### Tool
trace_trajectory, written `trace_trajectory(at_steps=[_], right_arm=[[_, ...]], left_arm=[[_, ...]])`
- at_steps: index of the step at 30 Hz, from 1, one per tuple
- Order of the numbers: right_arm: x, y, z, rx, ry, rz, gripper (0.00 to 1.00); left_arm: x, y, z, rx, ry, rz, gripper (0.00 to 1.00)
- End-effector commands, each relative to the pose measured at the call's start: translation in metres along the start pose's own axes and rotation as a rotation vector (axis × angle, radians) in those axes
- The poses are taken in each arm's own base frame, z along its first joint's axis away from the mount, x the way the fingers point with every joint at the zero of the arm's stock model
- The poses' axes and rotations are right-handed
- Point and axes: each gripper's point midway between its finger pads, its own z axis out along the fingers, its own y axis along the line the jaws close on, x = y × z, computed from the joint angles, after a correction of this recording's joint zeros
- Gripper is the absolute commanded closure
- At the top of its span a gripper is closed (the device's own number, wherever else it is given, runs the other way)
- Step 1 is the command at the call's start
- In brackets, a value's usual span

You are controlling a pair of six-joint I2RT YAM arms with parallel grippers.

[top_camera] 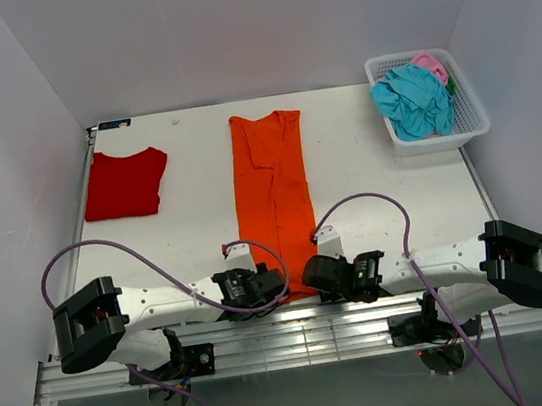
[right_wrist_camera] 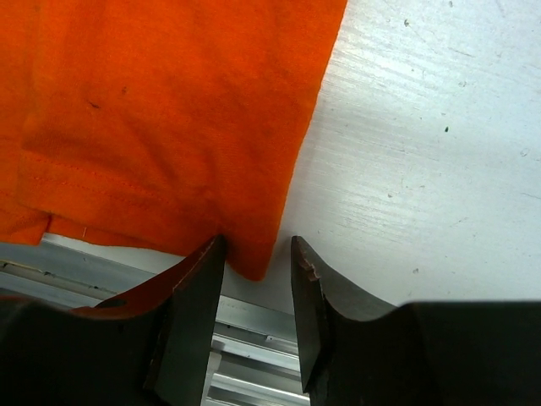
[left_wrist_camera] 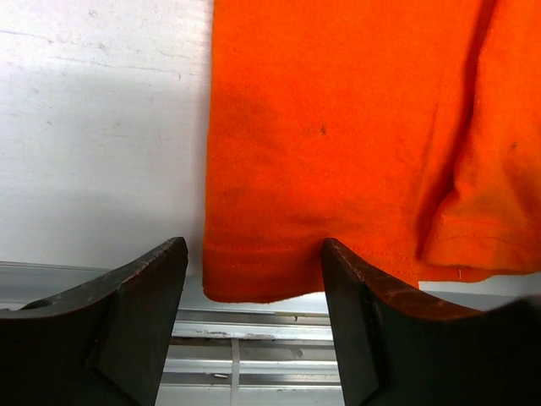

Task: Fold and stack the t-shirts
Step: Grab the bottom of the folded rectangular tshirt with both arms

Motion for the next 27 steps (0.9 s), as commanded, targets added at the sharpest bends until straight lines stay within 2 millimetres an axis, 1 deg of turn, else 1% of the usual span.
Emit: trace_trajectory(at_steps=[1,3,4,5,7,8,11,12,15,17,19,21,22,25,27], right_arm=[[0.011,-0.007,0.004,0.02,0.015,0.004,0.57],[0.013,-0.009,0.003,0.025,0.023,0.006,0.59],[0.013,-0.009,0.003,0.025,0.023,0.006,0.59],[0.013,-0.01,0.003,0.028,0.024,0.009,0.64],[0.013,-0.01,0.002,0.028,0.026,0.009,0.69],[0.013,-0.01,0.001,0.028,0.027,0.007,0.78],[0.013,-0.012,0.0,0.04,0.032,0.004,0.89],[0.011,-0.01,0.0,0.039,0.03,0.003,0.9],[0.011,-0.011,0.0,0.048,0.036,-0.002,0.92],[0.011,-0.011,0.0,0.05,0.038,-0.005,0.92],[0.012,-0.01,0.001,0.053,0.041,-0.008,0.92],[0.013,-0.011,0.002,0.058,0.046,-0.012,0.92],[0.013,-0.011,0.002,0.058,0.048,-0.013,0.92],[0.013,-0.01,0.002,0.06,0.05,-0.016,0.92],[0.013,-0.009,0.002,0.059,0.052,-0.02,0.92]], left_arm=[[0.009,0.006,0.008,-0.036,0.019,-0.021,0.26],[0.012,0.008,0.01,-0.047,0.026,-0.017,0.32],[0.012,0.008,0.01,-0.047,0.026,-0.017,0.32],[0.013,0.008,0.011,-0.048,0.028,-0.017,0.39],[0.015,0.009,0.011,-0.05,0.035,-0.012,0.44],[0.014,0.008,0.011,-0.049,0.033,-0.014,0.46],[0.014,0.008,0.011,-0.048,0.033,-0.012,0.68],[0.014,0.008,0.011,-0.049,0.035,-0.008,0.77],[0.013,0.006,0.01,-0.043,0.034,0.0,0.86],[0.012,0.003,0.01,-0.041,0.034,0.009,0.88],[0.012,0.002,0.01,-0.043,0.031,0.02,0.87],[0.011,0.0,0.01,-0.039,0.029,0.025,0.85],[0.011,-0.001,0.01,-0.039,0.029,0.028,0.82],[0.011,-0.004,0.01,-0.037,0.029,0.038,0.81],[0.01,-0.006,0.009,-0.031,0.028,0.039,0.78]])
